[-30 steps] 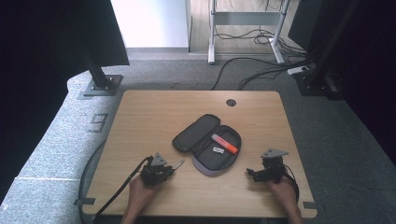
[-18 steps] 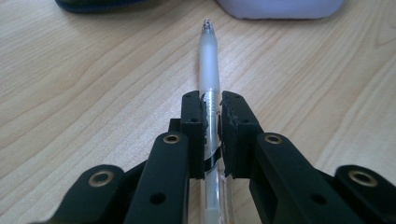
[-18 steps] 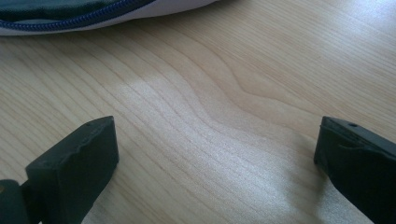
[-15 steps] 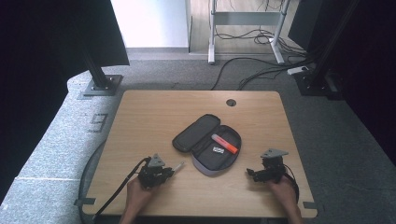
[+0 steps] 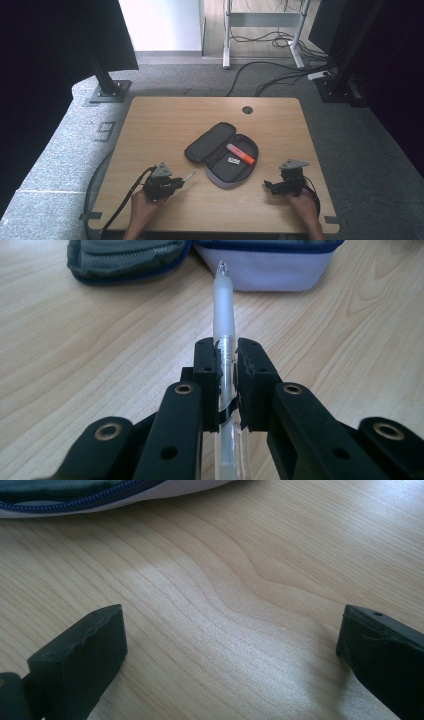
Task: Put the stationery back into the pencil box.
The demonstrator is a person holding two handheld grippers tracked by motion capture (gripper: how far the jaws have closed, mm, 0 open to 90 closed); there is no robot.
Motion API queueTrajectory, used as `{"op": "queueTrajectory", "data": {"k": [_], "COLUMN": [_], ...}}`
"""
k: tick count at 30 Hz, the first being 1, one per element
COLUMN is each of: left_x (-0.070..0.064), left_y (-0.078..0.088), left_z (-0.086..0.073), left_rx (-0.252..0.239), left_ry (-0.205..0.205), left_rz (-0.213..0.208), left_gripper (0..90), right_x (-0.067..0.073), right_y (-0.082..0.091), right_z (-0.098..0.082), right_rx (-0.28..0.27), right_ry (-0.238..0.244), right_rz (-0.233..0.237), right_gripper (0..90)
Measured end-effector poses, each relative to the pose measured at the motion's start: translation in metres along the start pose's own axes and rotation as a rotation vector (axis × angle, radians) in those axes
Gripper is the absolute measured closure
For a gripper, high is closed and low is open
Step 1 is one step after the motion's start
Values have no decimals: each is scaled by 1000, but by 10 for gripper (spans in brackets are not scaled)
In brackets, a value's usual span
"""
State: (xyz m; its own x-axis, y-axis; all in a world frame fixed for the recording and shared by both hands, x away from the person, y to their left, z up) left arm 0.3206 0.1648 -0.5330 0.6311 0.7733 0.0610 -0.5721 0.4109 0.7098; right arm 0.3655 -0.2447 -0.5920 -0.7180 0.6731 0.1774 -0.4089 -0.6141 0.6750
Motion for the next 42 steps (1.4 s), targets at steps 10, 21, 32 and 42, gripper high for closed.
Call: {"op": "queueTrajectory", "data": {"k": [10, 21, 32, 42], "left_x": [-2, -3, -9, -17], "left_y": [19, 31, 31, 13], "left_z": [22, 48, 68, 86], "left_rx": [-45, -76, -82, -62], "left_ry": [-14, -45, -70, -110], "left_rz": [-19, -15, -26, -22], "left_gripper": [800, 799, 799, 799], "right_x": [0, 0, 0, 0], "right_y": [0, 0, 0, 0], "right_z": [0, 0, 0, 0], "right_rx": [0, 0, 0, 0], "right_ry": [0, 0, 0, 0], "right_rz": [0, 0, 0, 0], "right_gripper": [0, 0, 0, 0]}}
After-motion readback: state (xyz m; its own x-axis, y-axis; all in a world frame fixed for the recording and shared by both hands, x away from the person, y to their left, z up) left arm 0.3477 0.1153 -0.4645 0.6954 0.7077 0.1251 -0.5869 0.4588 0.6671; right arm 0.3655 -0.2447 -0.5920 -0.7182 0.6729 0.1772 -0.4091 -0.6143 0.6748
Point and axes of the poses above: each handheld gripper's, and its own axes: y roughly backward along the jaws, z roughly out of its top, x roughly to its left, the point moved 5 cm from there along -y, roughly forward along the jaws, and after that the axes turned 14 degrees about z, right-handed, at the moved point
